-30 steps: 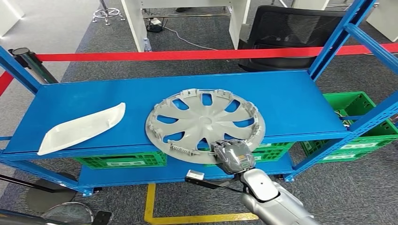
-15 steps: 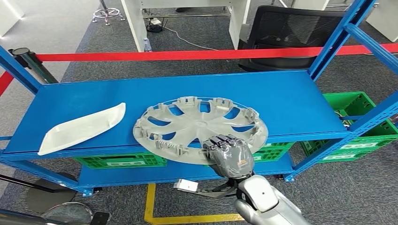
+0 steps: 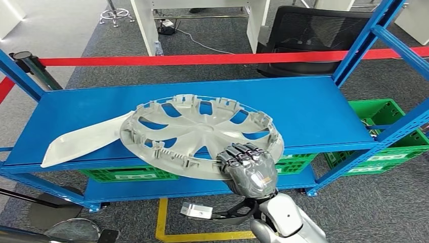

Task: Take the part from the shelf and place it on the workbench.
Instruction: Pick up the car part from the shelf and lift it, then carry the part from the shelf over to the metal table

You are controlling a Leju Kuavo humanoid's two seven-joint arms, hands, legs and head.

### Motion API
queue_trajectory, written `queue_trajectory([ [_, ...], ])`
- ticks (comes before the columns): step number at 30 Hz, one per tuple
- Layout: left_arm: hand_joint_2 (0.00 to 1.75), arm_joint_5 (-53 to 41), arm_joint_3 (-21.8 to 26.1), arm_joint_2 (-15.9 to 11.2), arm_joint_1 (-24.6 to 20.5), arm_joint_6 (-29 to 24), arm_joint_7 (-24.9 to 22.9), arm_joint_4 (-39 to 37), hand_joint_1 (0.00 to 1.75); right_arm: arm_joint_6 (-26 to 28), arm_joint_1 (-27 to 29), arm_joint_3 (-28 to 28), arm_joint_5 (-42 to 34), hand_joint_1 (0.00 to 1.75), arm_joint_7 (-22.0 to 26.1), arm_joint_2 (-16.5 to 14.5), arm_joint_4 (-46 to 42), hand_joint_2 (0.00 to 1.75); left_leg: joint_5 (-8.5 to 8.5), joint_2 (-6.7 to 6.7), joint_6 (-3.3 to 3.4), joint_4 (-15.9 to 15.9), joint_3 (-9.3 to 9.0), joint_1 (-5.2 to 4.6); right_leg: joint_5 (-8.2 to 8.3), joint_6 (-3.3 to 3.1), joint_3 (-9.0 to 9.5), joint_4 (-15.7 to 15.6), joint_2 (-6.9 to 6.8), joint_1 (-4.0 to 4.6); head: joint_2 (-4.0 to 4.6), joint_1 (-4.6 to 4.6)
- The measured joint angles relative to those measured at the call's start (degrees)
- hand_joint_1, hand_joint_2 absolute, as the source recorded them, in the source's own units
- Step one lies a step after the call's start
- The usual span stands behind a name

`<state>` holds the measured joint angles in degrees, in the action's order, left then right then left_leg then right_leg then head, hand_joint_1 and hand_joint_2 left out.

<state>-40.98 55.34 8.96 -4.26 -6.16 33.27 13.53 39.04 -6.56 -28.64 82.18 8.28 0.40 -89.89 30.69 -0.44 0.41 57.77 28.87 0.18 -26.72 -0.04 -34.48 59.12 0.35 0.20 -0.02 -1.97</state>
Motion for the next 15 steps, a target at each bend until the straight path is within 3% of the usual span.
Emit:
queue_trajectory([
  [15, 0.00, 0.00, 0.07, 0.02, 0.00, -0.38, 0.63, 0.00, 0.00, 0.00, 0.91, 0.67, -0.21, 1.75, 2.18, -0.46, -1.75, 1.75, 0.00, 0.00, 0.00, 0.00, 0.00, 0.00, 0.00, 0.00, -0.01, 0.00, 0.00, 0.01, 0.00, 0.01],
])
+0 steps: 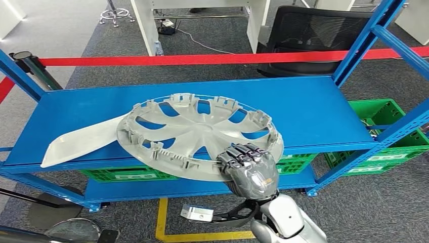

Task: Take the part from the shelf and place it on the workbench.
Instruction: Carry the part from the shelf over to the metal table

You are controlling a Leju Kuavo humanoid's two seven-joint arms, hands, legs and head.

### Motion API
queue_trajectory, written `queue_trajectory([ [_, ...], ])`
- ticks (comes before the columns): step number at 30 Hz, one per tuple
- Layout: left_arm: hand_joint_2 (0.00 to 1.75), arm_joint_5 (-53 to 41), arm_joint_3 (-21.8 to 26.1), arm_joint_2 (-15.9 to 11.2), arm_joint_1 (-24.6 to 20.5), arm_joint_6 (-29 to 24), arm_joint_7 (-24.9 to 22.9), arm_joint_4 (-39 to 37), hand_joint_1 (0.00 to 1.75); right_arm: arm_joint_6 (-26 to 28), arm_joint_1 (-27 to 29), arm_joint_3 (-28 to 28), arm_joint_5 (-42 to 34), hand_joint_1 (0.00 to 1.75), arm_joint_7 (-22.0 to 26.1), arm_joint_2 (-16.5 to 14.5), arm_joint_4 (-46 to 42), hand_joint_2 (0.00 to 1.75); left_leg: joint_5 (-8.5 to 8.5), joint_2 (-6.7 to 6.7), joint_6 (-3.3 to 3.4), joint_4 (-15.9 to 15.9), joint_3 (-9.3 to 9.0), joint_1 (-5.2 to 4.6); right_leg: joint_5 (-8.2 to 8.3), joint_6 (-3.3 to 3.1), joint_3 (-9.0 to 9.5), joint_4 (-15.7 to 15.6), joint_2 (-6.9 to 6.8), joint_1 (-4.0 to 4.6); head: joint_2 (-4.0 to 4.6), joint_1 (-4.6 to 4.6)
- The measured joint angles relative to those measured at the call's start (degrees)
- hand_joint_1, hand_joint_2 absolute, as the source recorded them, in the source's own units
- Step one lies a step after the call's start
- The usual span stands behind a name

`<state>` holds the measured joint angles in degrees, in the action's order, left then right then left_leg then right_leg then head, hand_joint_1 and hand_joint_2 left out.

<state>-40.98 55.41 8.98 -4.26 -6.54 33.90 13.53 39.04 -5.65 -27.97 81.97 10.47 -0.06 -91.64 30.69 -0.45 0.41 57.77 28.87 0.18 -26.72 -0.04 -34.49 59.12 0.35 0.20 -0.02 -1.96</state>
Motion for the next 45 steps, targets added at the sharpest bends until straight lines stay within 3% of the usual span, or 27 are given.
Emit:
queue_trajectory([
  [3, 0.00, 0.00, 0.36, 0.02, 0.00, 0.27, 0.44, 0.00, 0.00, 0.00, 0.79, 0.89, -0.57, 1.75, 2.93, -0.85, -1.72, 1.75, 0.00, 0.00, 0.00, 0.00, 0.00, 0.00, 0.00, 0.00, 0.00, 0.00, 0.01, 0.00, 0.00, 0.00],
  [7, 1.75, -0.05, 0.87, 0.08, 0.03, 1.21, 0.73, 0.00, 0.00, 0.00, 1.98, 2.20, -1.69, 1.75, 7.74, -2.44, -4.64, 1.75, 0.00, 0.00, 0.00, 0.00, -0.03, 0.00, 0.00, 0.00, -0.01, 0.00, 0.00, 0.00, 0.00, 0.00],
  [16, 1.75, -0.24, 1.37, 0.28, 0.05, 3.23, 2.04, 0.00, 0.00, -0.02, 5.60, 5.81, -9.05, 1.75, 19.27, -6.81, -9.39, 1.75, 0.02, 0.00, 0.03, 0.07, 0.01, -0.03, 0.02, 0.04, 0.01, -0.04, 0.01, -0.04, 0.00, -0.01],
  [21, 1.75, -0.24, 2.03, 0.30, 0.04, 3.55, 2.16, 0.00, 0.00, -0.02, 7.03, 7.69, -12.49, 1.75, 22.97, -8.75, -9.89, 1.75, 0.06, 0.00, 0.38, 0.30, 0.09, -0.29, 0.28, 0.42, 0.01, -0.20, 0.00, -0.36, 0.00, 0.03],
  [24, 1.75, -0.24, 2.37, 0.38, -0.01, 3.54, 2.16, 0.00, 0.00, -0.02, 7.52, 8.42, -14.27, 1.75, 23.70, -9.23, -10.18, 1.75, -0.91, 0.10, 1.03, -0.49, -0.05, -0.16, 0.44, 1.00, -0.11, -0.41, -0.01, -0.42, 0.00, 0.02],
  [26, 1.75, -0.24, 2.43, 0.49, -0.05, 3.55, 2.17, 0.00, 0.00, -0.02, 7.80, 8.75, -15.49, 1.75, 23.93, -9.30, -10.38, 1.75, -1.76, 0.28, 1.51, -1.38, -0.10, 0.26, -1.69, 1.40, -1.42, 2.17, -0.03, -0.39, 0.00, -0.18],
  [28, 1.75, -0.24, 2.48, 0.57, 0.00, 3.58, 2.19, 0.00, 0.00, -0.02, 8.09, 8.95, -16.37, 1.75, 23.87, -9.29, -10.41, 1.75, -2.00, 0.41, 1.65, -1.51, 0.10, 0.39, -5.59, 1.84, -4.38, 9.31, -0.06, -0.69, 0.00, -0.33],
  [29, 1.75, -0.24, 2.52, 0.60, 0.04, 3.61, 2.19, 0.00, 0.00, -0.02, 8.29, 9.03, -16.63, 1.75, 23.75, -9.28, -10.41, 1.75, -2.03, 0.44, 1.61, -1.47, 0.20, 0.42, -6.95, 2.09, -5.77, 12.87, -0.09, -0.87, 0.00, -0.36],
  [30, 1.75, -0.24, 2.58, 0.62, 0.06, 3.64, 2.19, 0.00, 0.00, -0.03, 8.50, 9.13, -16.80, 1.75, 23.63, -9.28, -10.41, 1.75, -2.06, 0.47, 1.56, -1.43, 0.26, 0.47, -7.28, 2.32, -6.46, 14.88, -0.12, -1.05, 0.00, -0.35],
  [31, 1.75, -0.24, 2.64, 0.67, 0.06, 3.66, 2.19, 0.00, 0.00, -0.03, 8.66, 9.21, -16.90, 1.75, 23.54, -9.27, -10.41, 1.75, -2.07, 0.47, 1.45, -1.36, 0.29, 0.57, -6.37, 2.52, -6.05, 14.52, -0.18, -1.22, 0.00, -0.36],
  [32, 1.75, -0.24, 2.70, 0.72, 0.05, 3.67, 2.19, 0.00, 0.00, -0.03, 8.76, 9.26, -16.96, 1.75, 23.49, -9.27, -10.41, 1.75, -2.03, 0.46, 1.29, -1.25, 0.30, 0.71, -4.61, 2.71, -4.64, 12.06, -0.25, -1.42, 0.00, -0.36],
  [34, 1.75, -0.24, 2.78, 0.78, 0.01, 3.68, 2.19, 0.00, 0.00, -0.04, 8.79, 9.30, -17.02, 1.75, 23.49, -9.27, -10.41, 1.75, -1.79, 0.38, 0.60, -0.86, 0.48, 0.88, -1.61, 2.99, -0.35, 4.60, -0.33, -1.64, 0.00, -0.44],
  [36, 1.75, -0.24, 2.81, 0.77, -0.01, 3.68, 2.19, 0.00, 0.00, -0.04, 8.82, 9.30, -17.04, 1.75, 23.49, -9.26, -10.43, 1.75, -1.69, 0.28, -0.25, -0.38, 0.89, 0.79, -1.16, 2.61, 1.92, 0.57, -0.12, -1.59, -0.01, -0.50],
  [38, 1.75, -0.24, 2.81, 0.76, 0.00, 3.68, 2.20, 0.00, 0.00, -0.04, 8.93, 9.30, -17.05, 1.75, 23.47, -9.25, -10.45, 1.75, -1.86, 0.25, -0.86, -0.10, 1.29, 0.76, -1.46, 1.70, 1.75, 0.17, 0.17, -1.50, -0.01, -0.36],
  [40, 1.75, -0.24, 2.82, 0.75, -0.01, 3.68, 2.20, 0.00, 0.00, -0.04, 8.99, 9.30, -17.05, 1.75, 23.47, -9.26, -10.45, 1.75, -0.74, 0.27, -1.33, 0.93, 1.93, 0.90, -1.27, 0.76, 1.34, 0.00, 0.13, -1.53, 0.00, -0.17],
  [42, 1.75, -0.24, 2.84, 0.75, -0.04, 3.68, 2.21, 0.00, 0.00, -0.04, 8.99, 9.30, -17.04, 1.75, 23.48, -9.27, -10.45, 1.75, 3.01, 0.30, -1.65, 5.63, 3.79, 0.97, -0.79, -0.07, 0.84, -0.11, -0.08, -1.49, 0.00, 0.05],
  [44, 1.75, -0.24, 2.84, 0.76, -0.05, 3.68, 2.20, 0.00, 0.00, -0.04, 9.00, 9.30, -17.04, 1.75, 23.48, -9.27, -10.44, 1.75, 7.05, 0.31, -1.72, 13.00, 6.53, 0.95, -0.33, -0.61, 0.15, -0.08, -0.27, -1.17, 0.00, 0.21],
  [45, 1.75, -0.24, 2.84, 0.76, -0.04, 3.68, 2.20, 0.00, 0.00, -0.04, 9.00, 9.30, -17.04, 1.75, 23.48, -9.27, -10.43, 1.75, 7.79, 0.31, -1.63, 15.37, 7.27, 0.94, -0.08, -0.77, -0.20, -0.06, -0.34, -0.98, 0.00, 0.23],
])
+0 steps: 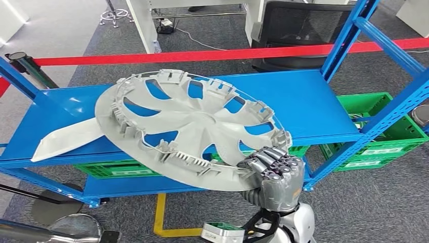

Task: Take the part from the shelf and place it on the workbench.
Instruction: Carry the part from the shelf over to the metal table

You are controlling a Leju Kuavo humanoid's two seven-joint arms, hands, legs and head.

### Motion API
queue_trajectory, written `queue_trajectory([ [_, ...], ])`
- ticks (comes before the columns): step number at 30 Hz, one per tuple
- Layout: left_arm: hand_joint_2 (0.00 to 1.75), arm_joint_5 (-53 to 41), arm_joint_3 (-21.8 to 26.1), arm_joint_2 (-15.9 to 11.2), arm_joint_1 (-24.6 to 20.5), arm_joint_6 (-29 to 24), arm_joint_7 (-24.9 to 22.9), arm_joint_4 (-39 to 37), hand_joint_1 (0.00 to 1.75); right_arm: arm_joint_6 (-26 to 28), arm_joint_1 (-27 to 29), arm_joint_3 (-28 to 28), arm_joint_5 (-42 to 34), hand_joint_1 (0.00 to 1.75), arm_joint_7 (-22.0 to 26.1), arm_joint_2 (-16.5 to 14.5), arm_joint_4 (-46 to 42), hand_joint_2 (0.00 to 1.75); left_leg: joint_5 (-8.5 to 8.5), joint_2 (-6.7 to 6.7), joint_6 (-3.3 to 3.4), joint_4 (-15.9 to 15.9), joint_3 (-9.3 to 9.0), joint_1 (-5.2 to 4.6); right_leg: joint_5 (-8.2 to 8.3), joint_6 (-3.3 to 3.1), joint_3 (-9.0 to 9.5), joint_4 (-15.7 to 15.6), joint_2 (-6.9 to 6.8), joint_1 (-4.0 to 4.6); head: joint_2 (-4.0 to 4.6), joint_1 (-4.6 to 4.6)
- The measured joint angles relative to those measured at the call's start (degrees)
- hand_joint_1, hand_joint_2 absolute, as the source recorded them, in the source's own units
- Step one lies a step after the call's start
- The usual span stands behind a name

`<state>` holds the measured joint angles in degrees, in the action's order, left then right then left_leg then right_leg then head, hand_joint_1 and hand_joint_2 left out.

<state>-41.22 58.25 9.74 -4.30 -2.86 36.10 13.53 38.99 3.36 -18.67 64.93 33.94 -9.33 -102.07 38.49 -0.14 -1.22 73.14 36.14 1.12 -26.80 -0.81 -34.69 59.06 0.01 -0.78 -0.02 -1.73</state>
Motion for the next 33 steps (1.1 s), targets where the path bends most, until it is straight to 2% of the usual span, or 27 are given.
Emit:
queue_trajectory([
  [1, 1.75, 0.00, 0.00, 0.01, 0.01, 0.00, -0.01, 0.00, 0.00, 0.00, 0.00, 0.00, 0.01, 1.75, 0.00, 0.00, 0.00, 1.75, -0.47, 0.00, 0.18, 0.36, -0.21, -0.03, 0.26, -0.08, -0.33, 0.02, -0.02, 0.19, 0.00, -0.01],
  [2, 1.75, 0.00, 0.00, 0.00, 0.00, 0.00, -0.01, 0.00, 0.00, 0.00, 0.00, 0.00, 0.01, 1.75, 0.00, 0.00, 0.00, 1.75, -2.02, 0.00, 0.48, -1.65, -1.58, -0.08, 0.52, -0.08, -0.60, 0.04, -0.01, 0.37, 0.00, 0.00],
  [4, 1.75, 0.00, 0.00, -0.06, -0.09, 0.00, 0.00, 0.00, 0.00, 0.00, 0.00, 0.00, 0.00, 1.75, 0.00, 0.00, 0.00, 1.75, -5.47, -0.01, 1.37, -9.31, -6.06, -0.35, 1.03, 0.09, -0.99, 0.07, 0.03, 0.65, 0.00, -0.03],
  [5, 1.75, 0.00, 0.00, -0.11, -0.16, 0.00, 0.01, 0.00, 0.00, 0.00, -0.02, 0.00, -0.01, 1.75, 0.00, 0.00, 0.00, 1.75, -6.49, -0.03, 1.70, -12.76, -7.93, -0.53, 1.33, 0.27, -1.18, 0.08, 0.03, 0.73, 0.00, -0.04],
  [6, 1.75, 0.00, 0.00, -0.15, -0.20, 0.00, 0.01, 0.00, 0.00, 0.00, -0.04, 0.00, -0.02, 1.75, 0.00, 0.00, 0.00, 1.75, -6.90, -0.04, 1.87, -14.88, -8.93, -0.72, 1.69, 0.55, -1.34, 0.07, 0.00, 0.75, 0.00, -0.06],
  [9, 1.75, 0.00, 0.00, -0.16, -0.13, 0.00, 0.01, 0.00, 0.00, 0.00, -0.06, 0.00, -0.01, 1.75, 0.01, 0.01, 0.00, 1.75, -7.81, -0.02, 1.99, -16.30, -8.78, -0.92, 2.77, 1.63, -1.70, -0.20, -0.07, 0.57, 0.00, -0.04],
  [10, 1.75, -0.01, 0.01, -0.15, -0.15, 0.00, 0.01, 0.00, 0.00, 0.00, -0.04, 0.01, 0.00, 1.75, 0.02, 0.02, -0.01, 1.75, -8.38, 0.06, 2.24, -16.53, -8.45, -0.82, 2.24, 1.95, -2.07, 0.07, -0.06, 0.52, 0.00, -0.07],
  [11, 1.75, -0.01, 0.02, -0.13, -0.21, 0.00, 0.01, 0.00, 0.00, 0.00, -0.03, 0.01, 0.01, 1.75, 0.03, 0.04, -0.02, 1.75, -9.04, 0.16, 2.54, -16.73, -7.99, -0.69, 0.77, 2.25, -2.67, 1.20, -0.04, 0.50, 0.00, -0.16],
  [12, 1.75, -0.02, 0.04, -0.11, -0.28, 0.01, 0.02, 0.00, 0.00, 0.00, -0.02, 0.02, 0.02, 1.75, 0.06, 0.07, -0.05, 1.75, -9.69, 0.25, 2.81, -16.87, -7.36, -0.57, -1.67, 2.50, -3.58, 3.62, -0.02, 0.44, 0.00, -0.23],
  [14, 1.75, -0.12, 0.11, -0.05, -0.31, 0.03, 0.03, 0.00, 0.00, 0.00, 0.09, 0.03, 0.01, 1.75, 0.25, 0.13, -0.11, 1.75, -10.85, 0.34, 3.06, -16.76, -5.81, -0.64, -6.77, 2.97, -5.53, 10.83, -0.01, 0.37, 0.00, -0.36],
  [15, 1.75, -0.19, 0.16, -0.01, -0.28, 0.03, 0.03, 0.00, 0.00, 0.00, 0.25, 0.07, -0.01, 1.75, 0.48, 0.15, -0.14, 1.75, -11.42, 0.38, 3.05, -16.70, -5.01, -0.68, -7.98, 3.14, -6.03, 13.95, -0.01, 0.35, 0.00, -0.34],
  [16, 1.75, -0.27, 0.21, 0.04, -0.26, 0.03, 0.03, 0.00, 0.00, 0.00, 0.45, 0.13, -0.04, 1.75, 0.73, 0.18, -0.16, 1.75, -11.95, 0.41, 3.01, -16.62, -4.24, -0.70, -7.91, 3.25, -5.81, 15.45, -0.02, 0.33, 0.00, -0.34],
  [17, 1.75, -0.34, 0.27, 0.07, -0.26, 0.03, 0.03, 0.00, 0.00, 0.00, 0.64, 0.22, -0.06, 1.75, 1.04, 0.20, -0.22, 1.75, -12.45, 0.43, 2.94, -16.52, -3.49, -0.71, -6.79, 3.28, -4.61, 15.01, -0.02, 0.30, 0.00, -0.35],
  [18, 1.75, -0.43, 0.34, 0.10, -0.26, 0.02, 0.03, 0.00, 0.00, 0.00, 0.80, 0.32, -0.07, 1.75, 1.32, 0.22, -0.32, 1.75, -12.93, 0.43, 2.82, -16.43, -2.81, -0.71, -5.14, 3.21, -2.34, 12.44, -0.03, 0.27, 0.00, -0.35],
  [19, 1.75, -0.56, 0.39, 0.13, -0.27, 0.02, 0.04, 0.00, 0.00, 0.00, 0.90, 0.39, -0.07, 1.75, 1.52, 0.24, -0.48, 1.75, -13.38, 0.42, 2.65, -16.32, -2.24, -0.72, -4.01, 3.06, 0.63, 8.47, -0.03, 0.26, 0.00, -0.35],
  [21, 1.75, -0.80, 0.44, 0.24, -0.30, 0.02, 0.07, -0.01, 0.00, 0.00, 1.13, 0.46, -0.08, 1.75, 1.74, 0.26, -0.98, 1.75, -14.28, 0.40, 2.11, -16.12, -1.38, -0.89, -3.73, 2.69, 6.10, 0.42, 0.01, 0.36, 0.00, -0.32],
  [22, 1.75, -0.91, 0.44, 0.31, -0.33, 0.02, 0.09, -0.02, 0.00, 0.00, 1.40, 0.46, -0.16, 1.75, 1.74, 0.33, -1.34, 1.75, -14.75, 0.40, 1.80, -16.06, -1.09, -0.93, -4.24, 2.49, 7.29, -1.84, 0.05, 0.46, 0.00, -0.31],
  [23, 1.75, -1.01, 0.44, 0.41, -0.34, 0.02, 0.10, -0.02, 0.00, 0.00, 1.81, 0.48, -0.28, 1.75, 1.68, 0.45, -1.75, 1.75, -15.23, 0.39, 1.45, -16.06, -0.85, -0.95, -4.41, 2.22, 7.61, -2.74, 0.10, 0.59, 0.00, -0.31],
  [24, 1.75, -1.09, 0.44, 0.49, -0.32, 0.00, 0.10, -0.02, 0.00, 0.00, 2.31, 0.49, -0.40, 1.75, 1.59, 0.62, -2.18, 1.75, -15.56, 0.37, 1.11, -16.05, -0.61, -0.88, -4.19, 1.76, 7.13, -2.95, 0.07, 0.55, 0.00, -0.32],
  [25, 1.75, -1.16, 0.45, 0.55, -0.26, -0.04, 0.10, -0.03, 0.00, 0.00, 2.80, 0.50, -0.52, 1.75, 1.50, 0.80, -2.55, 1.75, -15.23, 0.34, 0.76, -15.84, -0.31, -0.79, -3.73, 1.23, 6.73, -2.99, 0.00, 0.49, 0.00, -0.30],
  [26, 1.75, -1.25, 0.45, 0.60, -0.18, -0.09, 0.10, -0.03, 0.00, 0.00, 3.22, 0.50, -0.60, 1.75, 1.43, 0.97, -2.89, 1.75, -13.85, 0.31, 0.44, -14.96, 0.16, -0.72, -3.14, 0.64, 6.34, -3.06, -0.09, 0.41, 0.00, -0.19],
  [27, 1.75, -1.31, 0.46, 0.63, -0.11, -0.13, 0.10, -0.04, 0.00, 0.00, 3.56, 0.50, -0.63, 1.75, 1.36, 1.10, -3.14, 1.75, -11.44, 0.29, 0.16, -13.02, 0.83, -0.65, -2.46, 0.14, 5.74, -3.16, -0.19, 0.30, 0.00, -0.03],
  [29, 1.75, -1.40, 0.46, 0.69, -0.11, -0.15, 0.10, -0.04, 0.00, 0.00, 4.13, 0.50, -0.68, 1.75, 1.28, 1.35, -3.50, 1.75, -5.59, 0.29, -0.24, -6.41, 2.44, -0.54, -1.17, -0.31, 4.29, -3.07, -0.27, 0.39, 0.00, 0.24],
  [30, 1.75, -1.41, 0.46, 0.72, -0.15, -0.15, 0.10, -0.04, 0.00, 0.00, 4.37, 0.50, -0.68, 1.75, 1.24, 1.47, -3.60, 1.75, -3.90, 0.29, -0.35, -2.98, 2.96, -0.51, -0.53, -0.33, 3.40, -2.97, -0.30, 0.46, 0.00, 0.26],
  [31, 1.75, -1.44, 0.46, 0.74, -0.17, -0.15, 0.10, -0.04, 0.00, 0.00, 4.57, 0.50, -0.68, 1.75, 1.17, 1.59, -3.66, 1.75, -3.65, 0.29, -0.39, -0.68, 2.91, -0.50, 0.07, -0.30, 2.49, -2.83, -0.34, 0.51, 0.00, 0.25],
  [32, 1.75, -1.51, 0.46, 0.77, -0.19, -0.14, 0.10, -0.04, 0.00, 0.00, 4.74, 0.50, -0.68, 1.75, 1.07, 1.69, -3.72, 1.75, -4.56, 0.29, -0.37, 0.14, 2.23, -0.50, 0.61, -0.23, 1.61, -2.64, -0.36, 0.55, 0.00, 0.26],
  [33, 1.75, -1.68, 0.46, 0.80, -0.21, -0.13, 0.10, -0.04, 0.00, 0.00, 4.91, 0.50, -0.67, 1.75, 0.87, 1.81, -3.83, 1.75, -6.37, 0.29, -0.24, -1.21, 0.49, -0.51, 1.12, -0.11, 0.71, -2.39, -0.35, 0.59, 0.00, 0.26],
])
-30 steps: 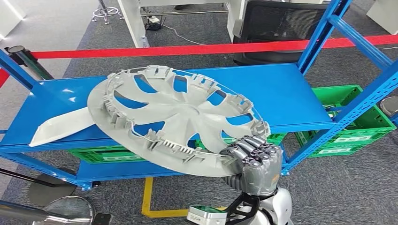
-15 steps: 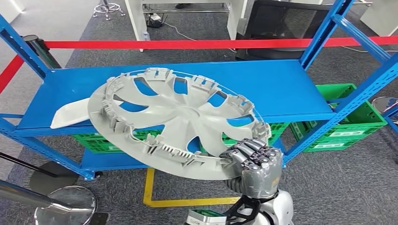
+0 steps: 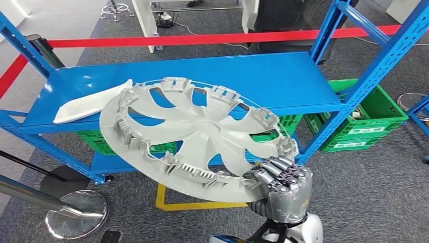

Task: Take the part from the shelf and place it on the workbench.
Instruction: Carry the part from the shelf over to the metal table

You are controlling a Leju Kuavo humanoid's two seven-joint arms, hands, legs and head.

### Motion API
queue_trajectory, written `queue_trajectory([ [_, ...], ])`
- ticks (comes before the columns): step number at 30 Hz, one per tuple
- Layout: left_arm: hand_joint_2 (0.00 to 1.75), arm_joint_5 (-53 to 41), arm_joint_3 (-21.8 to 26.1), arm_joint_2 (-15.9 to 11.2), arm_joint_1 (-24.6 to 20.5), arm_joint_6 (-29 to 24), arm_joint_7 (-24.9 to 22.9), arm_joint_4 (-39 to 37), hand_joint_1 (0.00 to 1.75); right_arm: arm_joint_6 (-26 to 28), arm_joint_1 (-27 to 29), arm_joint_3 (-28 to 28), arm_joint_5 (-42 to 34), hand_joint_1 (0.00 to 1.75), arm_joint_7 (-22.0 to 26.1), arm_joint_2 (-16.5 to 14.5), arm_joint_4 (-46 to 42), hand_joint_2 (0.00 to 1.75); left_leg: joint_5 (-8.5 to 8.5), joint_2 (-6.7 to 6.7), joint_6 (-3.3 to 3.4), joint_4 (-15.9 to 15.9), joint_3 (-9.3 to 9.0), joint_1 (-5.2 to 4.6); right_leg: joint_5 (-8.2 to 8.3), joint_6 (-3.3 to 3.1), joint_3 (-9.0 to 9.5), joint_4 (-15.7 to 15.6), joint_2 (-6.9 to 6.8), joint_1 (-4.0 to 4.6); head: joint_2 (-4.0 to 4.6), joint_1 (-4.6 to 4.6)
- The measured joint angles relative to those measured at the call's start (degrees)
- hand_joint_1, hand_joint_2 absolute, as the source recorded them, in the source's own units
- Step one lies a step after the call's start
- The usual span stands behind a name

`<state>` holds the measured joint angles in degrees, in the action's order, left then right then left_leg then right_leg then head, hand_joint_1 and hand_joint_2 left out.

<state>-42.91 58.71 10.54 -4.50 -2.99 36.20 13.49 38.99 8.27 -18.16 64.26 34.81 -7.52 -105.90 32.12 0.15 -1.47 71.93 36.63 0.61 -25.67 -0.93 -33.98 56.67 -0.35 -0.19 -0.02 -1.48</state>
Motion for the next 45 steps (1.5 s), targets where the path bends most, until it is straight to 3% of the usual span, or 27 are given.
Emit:
queue_trajectory([
  [1, 1.75, -0.21, -0.01, 0.03, -0.06, 0.01, 0.00, 0.00, 0.00, 0.00, 0.20, 0.01, -0.01, 1.75, -0.25, 0.13, -0.18, 1.75, -1.56, -0.01, 0.22, -3.15, -2.69, -0.02, 0.49, 0.16, -0.82, 0.30, 0.02, 0.02, 0.00, 0.01],
  [3, 1.75, -0.87, -0.02, 0.13, -0.30, -0.10, -0.01, 0.00, 0.00, 0.00, 0.80, 0.05, -0.10, 1.75, -0.72, 0.40, -0.84, 1.75, -1.82, -0.06, 0.79, -11.71, -8.68, -0.18, 1.43, 0.62, -2.10, 0.86, 0.05, 0.17, 0.00, 0.00],
  [5, 1.75, -1.54, -0.05, 0.34, -0.48, -0.38, -0.06, 0.00, 0.00, 0.00, 1.52, 0.16, -0.41, 1.75, -0.82, 0.67, -1.79, 1.75, -0.54, -0.13, 1.32, -16.30, -11.22, -0.48, 2.42, 1.21, -2.56, 0.94, -0.04, 0.20, 0.00, 0.01],
  [7, 1.75, -2.06, -0.07, 0.65, -0.47, -0.69, -0.10, -0.01, 0.00, 0.00, 2.50, 0.43, -0.89, 1.75, -0.54, 0.91, -2.78, 1.75, -1.23, -0.07, 1.98, -16.69, -10.68, -0.56, 2.98, 1.88, -2.77, 0.85, -0.03, 0.05, 0.00, 0.08],
  [8, 1.75, -2.29, -0.08, 0.81, -0.49, -0.80, -0.11, -0.02, 0.00, 0.00, 3.08, 0.64, -1.16, 1.75, -0.34, 1.05, -3.24, 1.75, -1.83, 0.03, 2.42, -16.76, -10.17, -0.50, 1.94, 2.23, -3.19, 1.43, 0.06, -0.01, 0.00, 0.06],
  [10, 1.75, -2.63, -0.12, 1.12, -0.62, -0.87, -0.11, -0.04, 0.00, 0.00, 4.06, 1.14, -1.56, 1.75, -0.05, 1.37, -3.94, 1.75, -3.24, 0.23, 3.17, -16.89, -8.79, -0.35, -3.26, 2.78, -4.68, 5.71, 0.23, -0.12, 0.00, -0.14],
  [12, 1.75, -2.97, -0.28, 1.36, -0.73, -0.91, -0.13, -0.04, 0.00, 0.00, 4.73, 1.53, -1.74, 1.75, 0.03, 1.67, -4.37, 1.75, -4.68, 0.26, 3.45, -16.79, -7.00, -0.45, -8.63, 3.15, -6.34, 13.29, 0.24, -0.13, 0.00, -0.36],
  [13, 1.75, -3.14, -0.42, 1.49, -0.77, -0.96, -0.15, -0.04, 0.00, 0.00, 5.03, 1.72, -1.79, 1.75, 0.01, 1.80, -4.51, 1.75, -5.41, 0.27, 3.45, -16.72, -6.04, -0.49, -9.44, 3.25, -6.58, 16.39, 0.25, -0.13, 0.00, -0.37],
  [14, 1.75, -3.25, -0.56, 1.58, -0.78, -1.01, -0.18, -0.04, 0.00, 0.00, 5.31, 1.89, -1.83, 1.75, -0.03, 1.92, -4.64, 1.75, -6.09, 0.30, 3.40, -16.64, -5.09, -0.54, -8.88, 3.28, -6.13, 17.94, 0.24, -0.13, 0.00, -0.38],
  [15, 1.75, -3.36, -0.72, 1.68, -0.79, -1.05, -0.21, -0.04, 0.00, 0.00, 5.55, 2.08, -1.84, 1.75, -0.10, 2.03, -4.78, 1.75, -6.73, 0.32, 3.31, -16.54, -4.18, -0.57, -7.27, 3.23, -4.66, 17.43, 0.24, -0.13, 0.00, -0.38],
  [17, 1.75, -3.46, -0.95, 1.84, -0.82, -1.07, -0.23, -0.04, 0.00, 0.00, 5.81, 2.37, -1.84, 1.75, -0.21, 2.18, -5.09, 1.75, -7.81, 0.34, 2.98, -16.24, -2.68, -0.64, -4.68, 2.94, 1.17, 10.80, 0.24, -0.12, 0.00, -0.39],
  [19, 1.75, -3.53, -1.08, 1.99, -0.88, -1.06, -0.24, -0.04, 0.00, 0.00, 5.90, 2.50, -1.79, 1.75, -0.20, 2.25, -5.57, 1.75, -8.81, 0.32, 2.50, -15.81, -1.67, -0.83, -5.48, 2.61, 7.63, 1.64, 0.27, -0.02, 0.00, -0.35],
  [21, 1.75, -3.62, -1.11, 2.07, -0.96, -1.04, -0.25, -0.04, 0.00, 0.00, 5.99, 2.60, -1.73, 1.75, -0.14, 2.27, -5.95, 1.75, -9.91, 0.31, 1.97, -15.63, -1.06, -0.90, -6.59, 2.18, 9.56, -2.36, 0.33, 0.17, 0.00, -0.33],
  [23, 1.75, -3.77, -1.11, 2.07, -0.94, -1.03, -0.26, -0.04, 0.00, 0.00, 6.11, 2.81, -1.71, 1.75, -0.14, 2.29, -6.09, 1.75, -9.79, 0.26, 1.38, -15.27, -0.42, -0.74, -5.82, 1.24, 8.37, -2.32, 0.19, 0.07, 0.00, -0.33],
  [24, 1.75, -3.85, -1.12, 2.07, -0.88, -1.03, -0.26, -0.04, 0.00, 0.00, 6.15, 2.93, -1.70, 1.75, -0.15, 2.31, -6.14, 1.75, -8.13, 0.21, 1.04, -14.13, 0.06, -0.65, -5.21, 0.70, 7.74, -2.31, 0.08, 0.00, 0.00, -0.22],
  [27, 1.75, -3.91, -1.14, 2.07, -0.86, -1.02, -0.27, -0.04, 0.00, 0.00, 6.28, 3.28, -1.62, 1.75, -0.17, 2.32, -6.20, 1.75, 0.63, 0.14, 0.25, -4.60, 2.31, -0.38, -3.10, -0.11, 5.50, -2.16, -0.09, 0.07, 0.00, 0.14],
  [28, 1.75, -3.91, -1.14, 2.05, -0.89, -1.01, -0.27, -0.04, 0.00, 0.00, 6.32, 3.38, -1.59, 1.75, -0.17, 2.32, -6.20, 1.75, 2.06, 0.14, 0.14, -1.15, 2.71, -0.34, -2.38, -0.14, 4.61, -1.99, -0.10, 0.15, 0.00, 0.16],
  [29, 1.75, -3.91, -1.14, 2.05, -0.91, -1.01, -0.28, -0.04, 0.00, 0.00, 6.37, 3.49, -1.56, 1.75, -0.17, 2.32, -6.20, 1.75, 2.06, 0.14, 0.14, 0.98, 2.48, -0.33, -1.70, -0.14, 3.67, -1.74, -0.11, 0.22, 0.00, 0.15],
  [31, 1.75, -3.91, -1.14, 2.05, -0.93, -1.00, -0.28, -0.04, 0.00, 0.00, 6.47, 3.68, -1.54, 1.75, -0.17, 2.32, -6.21, 1.75, -0.91, 0.12, 0.46, -0.87, -0.79, -0.37, -0.62, 0.00, 1.65, -1.09, -0.04, 0.36, 0.00, 0.17],
  [32, 1.75, -3.91, -1.14, 2.04, -0.98, -0.99, -0.28, -0.04, 0.00, 0.00, 6.53, 3.77, -1.53, 1.75, -0.17, 2.32, -6.23, 1.75, -2.12, 0.03, 0.82, -4.36, -3.67, -0.43, -0.19, 0.11, 0.85, -0.73, 0.01, 0.40, 0.00, 0.18],
  [34, 1.75, -3.93, -1.14, 2.01, -1.16, -0.99, -0.27, -0.04, 0.00, 0.00, 6.64, 3.86, -1.53, 1.75, -0.17, 2.32, -6.33, 1.75, -2.06, -0.20, 1.68, -12.80, -9.55, -0.71, 0.62, 0.53, -0.30, -0.08, 0.09, 0.57, 0.00, 0.16],
  [36, 1.75, -3.97, -1.15, 2.00, -1.34, -0.99, -0.28, -0.04, 0.00, 0.00, 6.69, 3.90, -1.52, 1.75, -0.17, 2.32, -6.46, 1.75, -1.10, -0.36, 2.21, -17.04, -11.85, -1.03, 1.63, 1.09, -0.95, 0.14, 0.08, 0.55, 0.00, 0.13],
  [38, 1.75, -3.98, -1.16, 2.10, -1.38, -0.93, -0.28, -0.09, 0.00, 0.00, 6.75, 3.94, -1.49, 1.75, -0.17, 2.33, -6.58, 1.75, -1.97, -0.12, 2.63, -17.51, -11.12, -0.97, 2.10, 1.69, -1.52, 0.19, 0.16, 0.40, 0.00, 0.20],
  [39, 1.75, -3.98, -1.16, 2.15, -1.41, -0.91, -0.28, -0.11, 0.00, 0.00, 6.79, 3.97, -1.48, 1.75, -0.18, 2.34, -6.62, 1.75, -2.70, 0.07, 2.98, -17.61, -10.49, -0.90, 0.88, 1.99, -2.16, 1.00, 0.23, 0.31, 0.00, 0.14],
  [43, 1.75, -3.99, -1.17, 2.24, -1.50, -0.85, -0.28, -0.13, 0.00, 0.00, 6.81, 4.00, -1.44, 1.75, -0.34, 2.43, -6.64, 1.75, -5.63, 0.77, 3.77, -17.60, -7.06, -0.86, -9.65, 3.08, -5.31, 12.86, 0.28, -0.12, 0.00, -0.22],
  [44, 1.75, -3.99, -1.18, 2.23, -1.51, -0.83, -0.29, -0.13, 0.00, 0.00, 6.81, 4.01, -1.43, 1.75, -0.44, 2.47, -6.64, 1.75, -6.34, 1.00, 3.72, -17.48, -5.99, -0.88, -10.09, 3.30, -5.34, 15.42, 0.27, -0.21, 0.00, -0.23],
  [45, 1.75, -4.01, -1.18, 2.22, -1.53, -0.81, -0.30, -0.13, 0.00, 0.00, 6.79, 4.01, -1.42, 1.75, -0.56, 2.53, -6.64, 1.75, -7.04, 1.25, 3.62, -17.26, -4.85, -0.88, -8.91, 3.46, -4.64, 16.39, 0.25, -0.32, 0.00, -0.23],
])
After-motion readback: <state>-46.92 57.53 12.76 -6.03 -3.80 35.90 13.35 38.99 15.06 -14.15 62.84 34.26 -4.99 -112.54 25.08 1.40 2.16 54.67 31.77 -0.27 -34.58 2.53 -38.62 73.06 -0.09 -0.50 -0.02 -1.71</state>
